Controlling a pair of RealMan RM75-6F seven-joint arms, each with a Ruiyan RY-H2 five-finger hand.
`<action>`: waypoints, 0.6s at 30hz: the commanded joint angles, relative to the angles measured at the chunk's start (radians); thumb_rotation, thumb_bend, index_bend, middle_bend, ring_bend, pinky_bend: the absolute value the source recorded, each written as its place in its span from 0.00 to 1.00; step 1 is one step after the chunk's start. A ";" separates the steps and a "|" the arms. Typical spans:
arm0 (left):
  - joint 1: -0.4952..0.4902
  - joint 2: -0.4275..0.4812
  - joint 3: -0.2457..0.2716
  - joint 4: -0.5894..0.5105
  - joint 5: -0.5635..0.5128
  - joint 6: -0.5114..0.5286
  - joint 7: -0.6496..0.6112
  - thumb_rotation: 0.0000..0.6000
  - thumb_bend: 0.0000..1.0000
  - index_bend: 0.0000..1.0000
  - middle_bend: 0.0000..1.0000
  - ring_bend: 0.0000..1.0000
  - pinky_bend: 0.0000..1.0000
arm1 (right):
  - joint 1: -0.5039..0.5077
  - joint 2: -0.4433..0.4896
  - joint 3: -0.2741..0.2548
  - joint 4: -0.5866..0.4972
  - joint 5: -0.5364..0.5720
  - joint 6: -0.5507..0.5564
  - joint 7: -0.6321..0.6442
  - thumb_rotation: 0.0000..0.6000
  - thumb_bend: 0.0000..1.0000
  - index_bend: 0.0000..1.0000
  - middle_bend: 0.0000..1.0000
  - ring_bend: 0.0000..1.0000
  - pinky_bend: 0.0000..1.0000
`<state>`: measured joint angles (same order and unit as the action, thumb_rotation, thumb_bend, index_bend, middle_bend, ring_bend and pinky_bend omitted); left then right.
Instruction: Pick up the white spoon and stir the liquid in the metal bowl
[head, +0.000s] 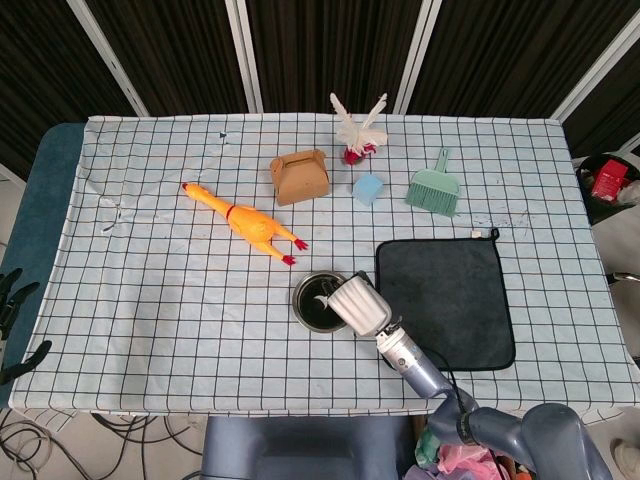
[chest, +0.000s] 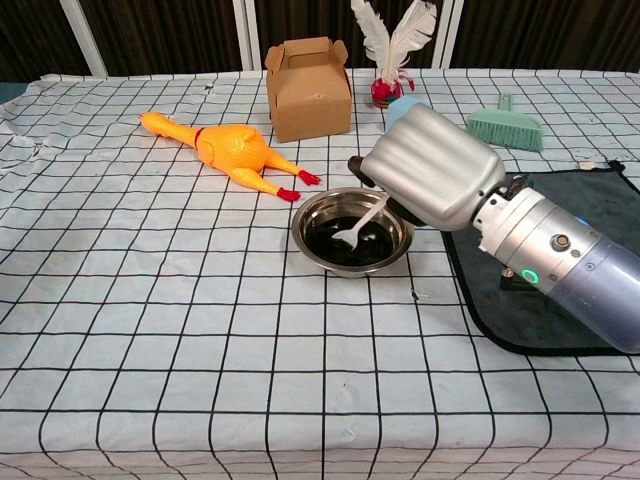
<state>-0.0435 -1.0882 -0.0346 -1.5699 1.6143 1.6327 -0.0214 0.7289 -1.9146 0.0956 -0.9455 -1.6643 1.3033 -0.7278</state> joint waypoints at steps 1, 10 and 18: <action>0.000 0.001 0.001 -0.001 0.000 -0.002 0.000 1.00 0.21 0.15 0.03 0.00 0.00 | -0.005 0.011 0.010 -0.027 0.021 -0.020 -0.024 1.00 0.33 0.38 0.90 1.00 1.00; 0.001 0.003 -0.001 -0.001 -0.003 0.001 -0.003 1.00 0.21 0.15 0.03 0.00 0.00 | -0.017 0.060 0.046 -0.151 0.053 -0.017 -0.073 1.00 0.33 0.30 0.88 1.00 1.00; 0.001 0.005 -0.001 -0.002 -0.005 -0.002 -0.005 1.00 0.21 0.15 0.03 0.00 0.00 | -0.103 0.234 0.108 -0.470 0.172 0.015 -0.064 1.00 0.32 0.24 0.56 0.74 0.75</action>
<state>-0.0422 -1.0833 -0.0355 -1.5714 1.6095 1.6310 -0.0261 0.6800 -1.7815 0.1673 -1.2473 -1.5712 1.3058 -0.7941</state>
